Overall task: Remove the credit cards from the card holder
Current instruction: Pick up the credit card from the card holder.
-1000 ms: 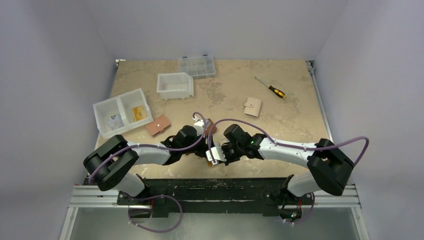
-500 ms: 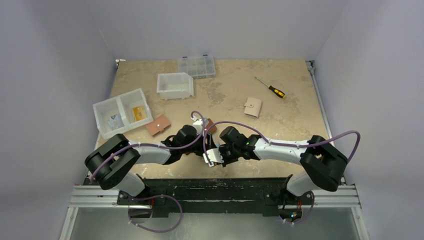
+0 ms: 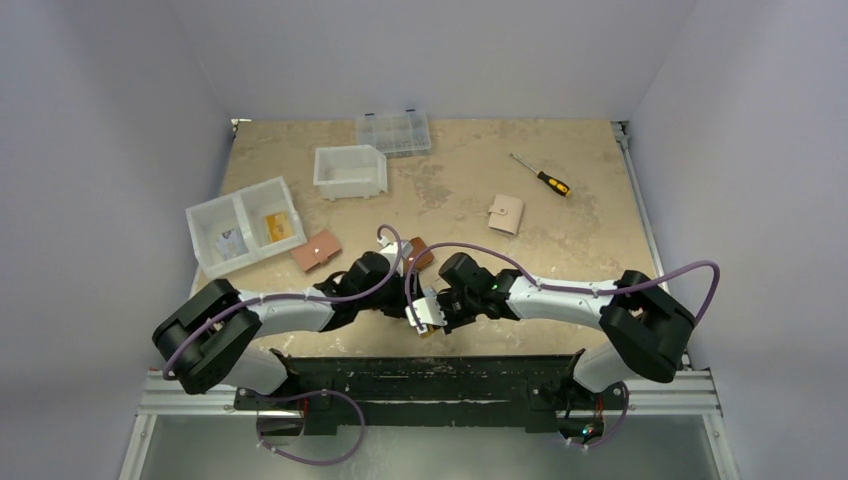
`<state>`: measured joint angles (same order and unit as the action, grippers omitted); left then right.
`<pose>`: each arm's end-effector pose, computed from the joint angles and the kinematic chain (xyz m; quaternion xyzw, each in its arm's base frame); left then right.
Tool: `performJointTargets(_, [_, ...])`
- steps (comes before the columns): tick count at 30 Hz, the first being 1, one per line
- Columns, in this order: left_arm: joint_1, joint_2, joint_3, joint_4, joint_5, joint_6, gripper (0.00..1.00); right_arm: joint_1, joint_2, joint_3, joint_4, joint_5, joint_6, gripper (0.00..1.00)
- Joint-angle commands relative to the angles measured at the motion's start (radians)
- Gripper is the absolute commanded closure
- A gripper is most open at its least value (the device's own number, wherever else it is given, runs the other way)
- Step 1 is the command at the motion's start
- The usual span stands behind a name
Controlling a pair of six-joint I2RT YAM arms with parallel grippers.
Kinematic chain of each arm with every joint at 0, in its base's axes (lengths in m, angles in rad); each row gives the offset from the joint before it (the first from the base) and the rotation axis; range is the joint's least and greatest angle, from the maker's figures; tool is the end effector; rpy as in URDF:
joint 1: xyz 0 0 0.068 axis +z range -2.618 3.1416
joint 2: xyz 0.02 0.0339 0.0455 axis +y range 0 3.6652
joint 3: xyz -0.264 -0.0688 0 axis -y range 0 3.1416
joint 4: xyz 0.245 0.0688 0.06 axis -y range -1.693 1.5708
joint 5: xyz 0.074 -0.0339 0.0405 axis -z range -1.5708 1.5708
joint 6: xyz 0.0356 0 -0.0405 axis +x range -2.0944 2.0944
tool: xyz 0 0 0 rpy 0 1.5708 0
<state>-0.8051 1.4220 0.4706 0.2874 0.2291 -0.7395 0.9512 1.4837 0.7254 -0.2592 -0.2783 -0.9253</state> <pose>0.1727 -0.1913 0.1430 0.0793 0.8910 -0.3772 0.2400 0.1506 0.2280 0.1595 -0.7908 0.5327 0.1369 0.2687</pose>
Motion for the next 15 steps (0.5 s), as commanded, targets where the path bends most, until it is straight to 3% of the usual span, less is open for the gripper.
performJointTargets(1, [0.000,-0.042,-0.062,-0.157,-0.024,0.008,0.44,0.003,0.010,-0.004,-0.061,0.002,-0.007,1.00])
performJointTargets(15, [-0.015,-0.093,-0.092,-0.135,-0.006,-0.034,0.43,0.011,-0.007,0.006,-0.051,-0.056,0.009,1.00])
